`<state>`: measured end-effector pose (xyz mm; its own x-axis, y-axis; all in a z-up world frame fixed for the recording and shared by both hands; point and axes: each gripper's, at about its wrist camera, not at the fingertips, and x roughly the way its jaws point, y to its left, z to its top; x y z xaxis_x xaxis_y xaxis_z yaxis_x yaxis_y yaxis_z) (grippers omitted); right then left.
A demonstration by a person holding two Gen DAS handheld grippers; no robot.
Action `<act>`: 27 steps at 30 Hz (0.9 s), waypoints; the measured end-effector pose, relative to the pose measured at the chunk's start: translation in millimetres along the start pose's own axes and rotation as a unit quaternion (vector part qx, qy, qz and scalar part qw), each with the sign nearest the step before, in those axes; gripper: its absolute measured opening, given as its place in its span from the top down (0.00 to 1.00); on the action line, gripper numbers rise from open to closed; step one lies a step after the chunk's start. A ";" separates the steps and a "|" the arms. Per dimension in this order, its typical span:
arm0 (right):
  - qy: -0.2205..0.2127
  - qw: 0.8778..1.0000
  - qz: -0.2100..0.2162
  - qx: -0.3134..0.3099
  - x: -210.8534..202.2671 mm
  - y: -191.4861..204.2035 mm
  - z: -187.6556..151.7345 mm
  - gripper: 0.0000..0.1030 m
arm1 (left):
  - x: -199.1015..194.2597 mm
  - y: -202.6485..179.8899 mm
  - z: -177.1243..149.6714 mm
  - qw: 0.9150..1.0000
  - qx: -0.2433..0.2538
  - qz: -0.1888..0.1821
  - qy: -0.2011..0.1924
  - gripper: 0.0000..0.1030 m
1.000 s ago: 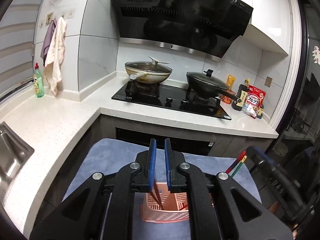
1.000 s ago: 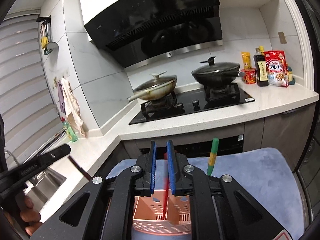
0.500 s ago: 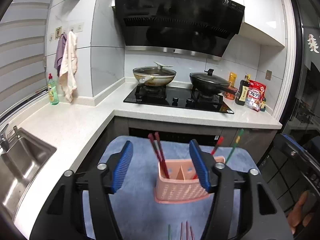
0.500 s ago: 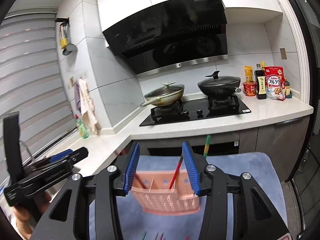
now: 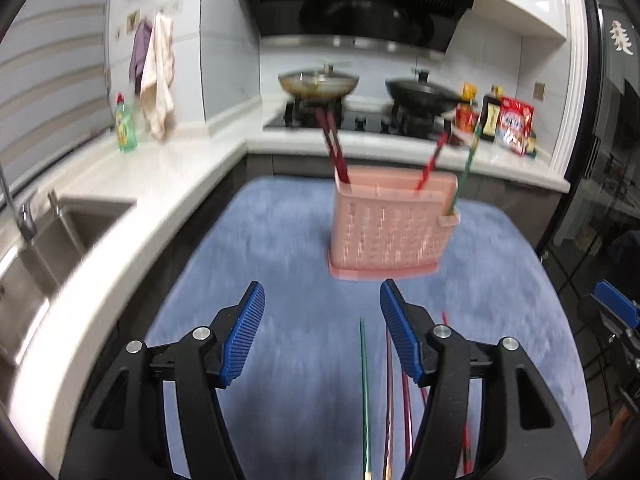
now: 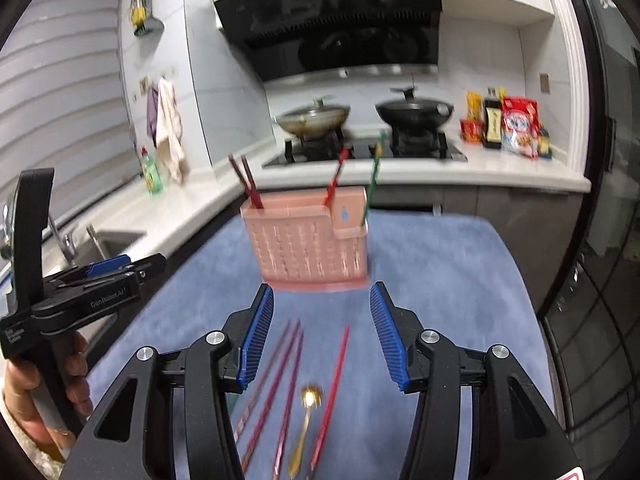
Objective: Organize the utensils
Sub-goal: 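Move both open tools back down toward the remaining chopsticks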
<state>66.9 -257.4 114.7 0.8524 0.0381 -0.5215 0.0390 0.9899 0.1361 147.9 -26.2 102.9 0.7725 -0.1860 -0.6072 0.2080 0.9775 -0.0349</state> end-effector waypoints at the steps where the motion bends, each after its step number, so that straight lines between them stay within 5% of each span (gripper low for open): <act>1: 0.006 1.000 -0.004 0.000 0.0 0.2 -7.3 0.52 | 0.3 1.2 -7.9 1.000 -0.002 0.001 0.005 0.45; 8: 0.056 0.998 -0.023 0.020 3.2 -5.8 -73.1 0.52 | 8.5 5.7 -73.5 0.998 -0.011 0.004 0.057 0.45; 17: 0.092 0.995 -0.040 0.019 15.5 1.8 -125.7 0.55 | 13.1 2.2 -119.0 0.996 -0.015 0.004 0.088 0.45; 27: 0.120 0.992 -0.030 0.031 29.1 5.2 -144.9 0.76 | 15.8 0.4 -139.9 0.994 -0.012 0.007 0.105 0.45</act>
<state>16.4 -231.4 -21.9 0.6995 0.0173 -0.7144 0.1243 0.9815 0.1454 76.3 -14.8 -17.8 0.6331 -0.1500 -0.7594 0.1815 0.9825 -0.0427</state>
